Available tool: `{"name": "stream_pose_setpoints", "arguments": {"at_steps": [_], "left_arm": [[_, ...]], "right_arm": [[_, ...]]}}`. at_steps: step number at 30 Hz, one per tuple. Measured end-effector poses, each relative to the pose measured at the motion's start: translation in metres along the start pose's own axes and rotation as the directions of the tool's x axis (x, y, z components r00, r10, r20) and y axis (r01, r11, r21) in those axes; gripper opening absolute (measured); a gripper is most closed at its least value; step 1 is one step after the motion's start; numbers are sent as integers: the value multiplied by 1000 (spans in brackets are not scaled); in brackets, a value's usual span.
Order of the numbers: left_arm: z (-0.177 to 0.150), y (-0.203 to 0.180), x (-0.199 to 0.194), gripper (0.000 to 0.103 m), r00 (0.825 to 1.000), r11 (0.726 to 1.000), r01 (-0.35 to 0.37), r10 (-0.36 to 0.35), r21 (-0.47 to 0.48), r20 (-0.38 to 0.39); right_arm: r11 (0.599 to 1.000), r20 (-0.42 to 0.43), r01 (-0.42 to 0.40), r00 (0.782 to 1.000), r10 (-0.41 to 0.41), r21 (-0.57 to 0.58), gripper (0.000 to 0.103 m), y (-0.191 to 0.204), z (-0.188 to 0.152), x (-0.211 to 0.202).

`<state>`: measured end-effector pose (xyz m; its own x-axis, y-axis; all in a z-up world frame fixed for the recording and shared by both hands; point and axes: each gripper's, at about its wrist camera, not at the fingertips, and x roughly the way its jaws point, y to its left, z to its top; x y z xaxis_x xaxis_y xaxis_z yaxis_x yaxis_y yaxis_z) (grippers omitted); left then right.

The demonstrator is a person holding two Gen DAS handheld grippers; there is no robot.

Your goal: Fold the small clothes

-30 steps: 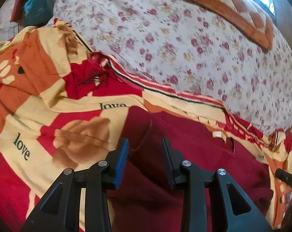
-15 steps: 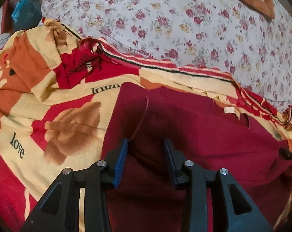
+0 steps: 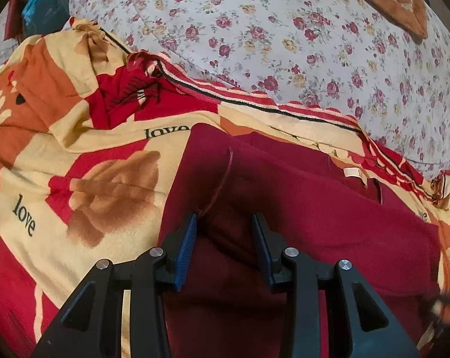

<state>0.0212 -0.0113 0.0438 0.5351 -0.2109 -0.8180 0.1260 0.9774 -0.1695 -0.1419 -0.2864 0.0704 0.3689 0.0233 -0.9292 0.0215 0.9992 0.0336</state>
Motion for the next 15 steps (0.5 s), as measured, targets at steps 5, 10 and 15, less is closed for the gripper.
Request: {"name": "stream_pose_setpoints", "arguments": {"at_steps": [5,10,15], "left_arm": [[1,5,-8,17,1000,1000,15,-14,-27,15],[4,13,-16,17,999,998,20,-17,-61,46],[6,21,-13,17,999,996,9,-6,-85,35]], "right_arm": [[996,-2,-57,998,57,69,47,-17,-13,-19],[938,149,-215,972,180,273,66,-59,3,-38],[871,154,-218,974,165,441,73,-97,25,5]]}}
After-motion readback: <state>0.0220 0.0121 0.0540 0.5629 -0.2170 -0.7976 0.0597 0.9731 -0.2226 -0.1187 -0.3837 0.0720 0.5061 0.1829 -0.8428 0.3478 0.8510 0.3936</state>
